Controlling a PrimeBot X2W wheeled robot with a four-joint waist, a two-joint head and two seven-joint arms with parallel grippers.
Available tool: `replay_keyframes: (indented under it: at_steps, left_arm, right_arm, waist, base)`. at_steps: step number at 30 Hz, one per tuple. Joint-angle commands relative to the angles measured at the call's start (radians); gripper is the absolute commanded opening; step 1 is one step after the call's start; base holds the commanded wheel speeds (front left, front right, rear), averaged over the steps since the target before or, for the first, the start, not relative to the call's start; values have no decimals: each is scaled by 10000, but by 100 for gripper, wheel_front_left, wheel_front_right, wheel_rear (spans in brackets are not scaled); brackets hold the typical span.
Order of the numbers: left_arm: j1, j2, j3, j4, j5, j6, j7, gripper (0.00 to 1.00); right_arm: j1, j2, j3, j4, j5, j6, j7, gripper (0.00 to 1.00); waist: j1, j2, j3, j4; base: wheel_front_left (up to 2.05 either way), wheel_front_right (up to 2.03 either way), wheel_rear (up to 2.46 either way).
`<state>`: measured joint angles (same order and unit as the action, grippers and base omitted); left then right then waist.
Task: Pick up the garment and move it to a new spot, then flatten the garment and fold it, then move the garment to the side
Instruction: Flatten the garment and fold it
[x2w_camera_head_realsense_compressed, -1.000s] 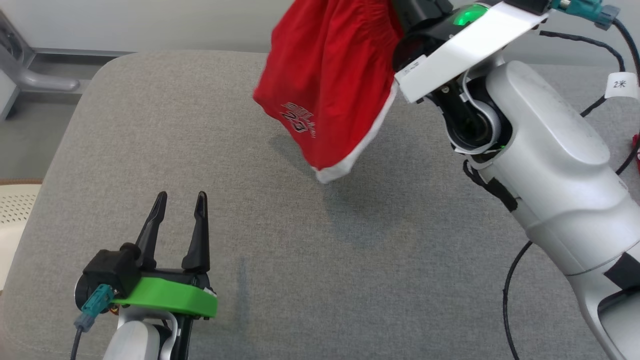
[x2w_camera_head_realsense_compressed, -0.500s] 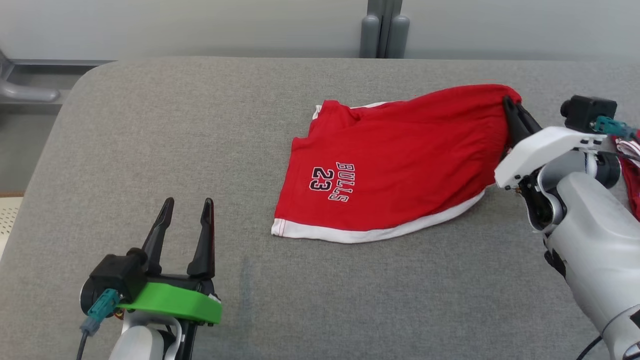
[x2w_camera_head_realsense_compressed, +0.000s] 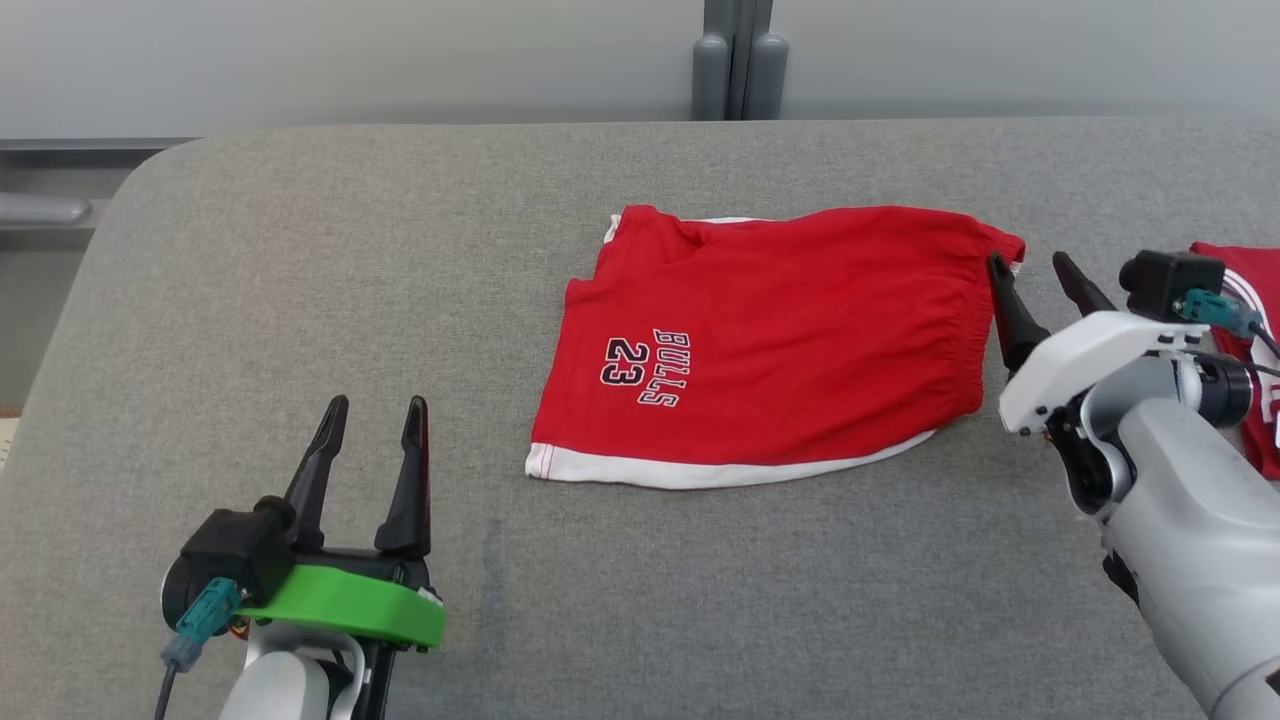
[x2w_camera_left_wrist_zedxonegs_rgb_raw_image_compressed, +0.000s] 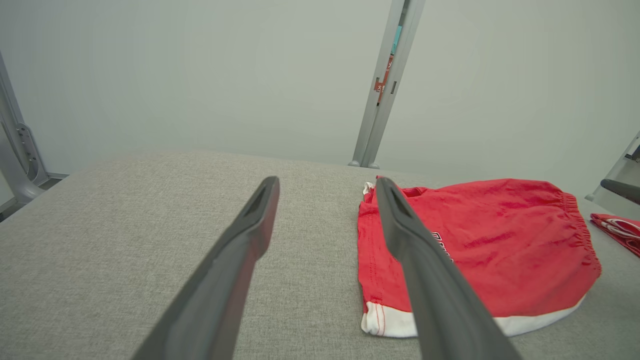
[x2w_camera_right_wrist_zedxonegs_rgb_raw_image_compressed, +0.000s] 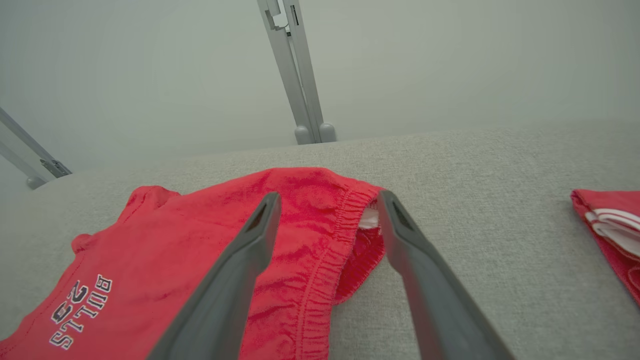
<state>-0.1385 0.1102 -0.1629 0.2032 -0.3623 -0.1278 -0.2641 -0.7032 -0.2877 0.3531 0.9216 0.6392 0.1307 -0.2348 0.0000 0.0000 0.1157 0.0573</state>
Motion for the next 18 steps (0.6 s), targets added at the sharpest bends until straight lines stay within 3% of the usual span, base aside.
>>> replay_keyframes:
  at_steps: [1, 5, 8, 14, 18]
  left_arm:
    - [111, -3, 66, -21, 70, -40, 1, 100]
    - [172, -23, 229, -86, 109, -40, 2, 100]
    - [273, -48, 373, -165, 156, -40, 2, 100]
    - [484, -149, 668, -245, 305, -18, 2, 100]
    - [602, -193, 821, -249, 382, -19, 2, 100]
  right_arm:
    - [418, -227, -58, -142, -183, -3, -31, 100]
    - [1427, -620, -568, -989, -1149, -3, -252, 100]
    - [2418, -506, -1491, -2344, -2251, -3, -308, 100]
    - [4592, 536, -3048, -5643, -4400, -6, -301, 100]
    - [5545, 1191, -3444, -6761, -5246, -6, -301, 100]
  waist:
    - [0, 0, -36, -35]
    - [0, 0, -61, -112]
    - [0, 0, -104, -235]
    - [0, 0, -255, -535]
    - [0, 0, -445, -645]
  base:
    - [0, 0, 0]
    - [0, 0, 0]
    - [0, 0, 0]
    - [0, 0, 0]
    - [0, 0, 0]
